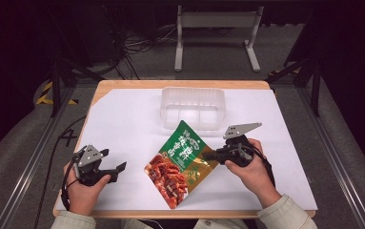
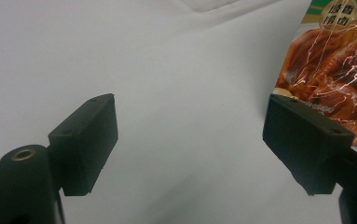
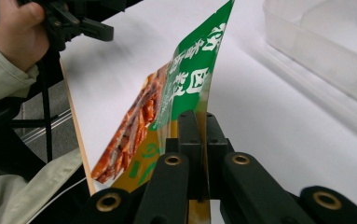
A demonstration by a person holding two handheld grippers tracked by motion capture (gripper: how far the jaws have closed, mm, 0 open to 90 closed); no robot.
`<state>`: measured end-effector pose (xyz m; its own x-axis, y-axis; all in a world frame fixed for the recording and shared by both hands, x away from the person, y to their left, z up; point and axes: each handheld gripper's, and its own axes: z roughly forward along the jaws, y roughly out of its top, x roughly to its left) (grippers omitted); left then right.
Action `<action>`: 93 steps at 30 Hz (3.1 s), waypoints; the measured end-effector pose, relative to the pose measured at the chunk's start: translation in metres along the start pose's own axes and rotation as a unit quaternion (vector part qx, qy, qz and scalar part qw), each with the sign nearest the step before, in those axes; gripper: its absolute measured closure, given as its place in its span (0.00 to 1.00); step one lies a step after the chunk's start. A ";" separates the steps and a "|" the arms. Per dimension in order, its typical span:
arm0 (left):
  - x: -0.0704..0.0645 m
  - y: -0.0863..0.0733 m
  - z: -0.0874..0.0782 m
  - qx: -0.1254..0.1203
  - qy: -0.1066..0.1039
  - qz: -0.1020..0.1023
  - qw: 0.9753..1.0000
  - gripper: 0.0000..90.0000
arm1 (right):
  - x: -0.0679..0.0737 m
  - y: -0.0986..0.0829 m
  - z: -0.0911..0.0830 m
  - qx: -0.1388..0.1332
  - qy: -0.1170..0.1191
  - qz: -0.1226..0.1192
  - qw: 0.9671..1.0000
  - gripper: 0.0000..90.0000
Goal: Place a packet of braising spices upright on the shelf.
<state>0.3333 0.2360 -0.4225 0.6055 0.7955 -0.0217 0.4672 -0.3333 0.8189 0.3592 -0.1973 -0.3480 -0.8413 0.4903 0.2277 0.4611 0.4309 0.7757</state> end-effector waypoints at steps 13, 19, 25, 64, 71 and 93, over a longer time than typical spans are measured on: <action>0.000 -0.001 0.000 0.001 0.001 -0.003 1.000 0.21 | 0.016 0.028 -0.020 -0.029 0.029 -0.018 0.999 1.00; 0.001 0.000 0.001 0.000 0.001 -0.001 1.000 0.21 | 0.018 0.037 -0.027 -0.042 0.029 -0.021 0.998 1.00; 0.001 0.000 0.002 0.001 0.001 0.000 1.000 0.21 | 0.015 0.046 -0.033 -0.054 0.021 -0.018 0.998 1.00; 0.002 -0.003 0.001 -0.002 0.005 -0.007 1.000 0.20 | -0.037 0.122 -0.071 -0.114 -0.039 0.005 0.993 1.00; 0.003 -0.006 -0.001 -0.001 0.011 -0.009 1.000 0.20 | -0.049 0.132 -0.069 -0.110 -0.059 0.002 0.992 1.00; 0.005 -0.010 -0.003 0.002 0.011 -0.018 1.000 0.20 | -0.076 0.161 -0.050 -0.110 -0.101 -0.003 0.989 1.00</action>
<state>0.3297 0.2445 -0.4290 0.5738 0.8181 -0.0388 0.4911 -0.3058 0.8156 0.4830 -0.2032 -0.2113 -0.7601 0.6392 0.1171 0.3640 0.2696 0.8915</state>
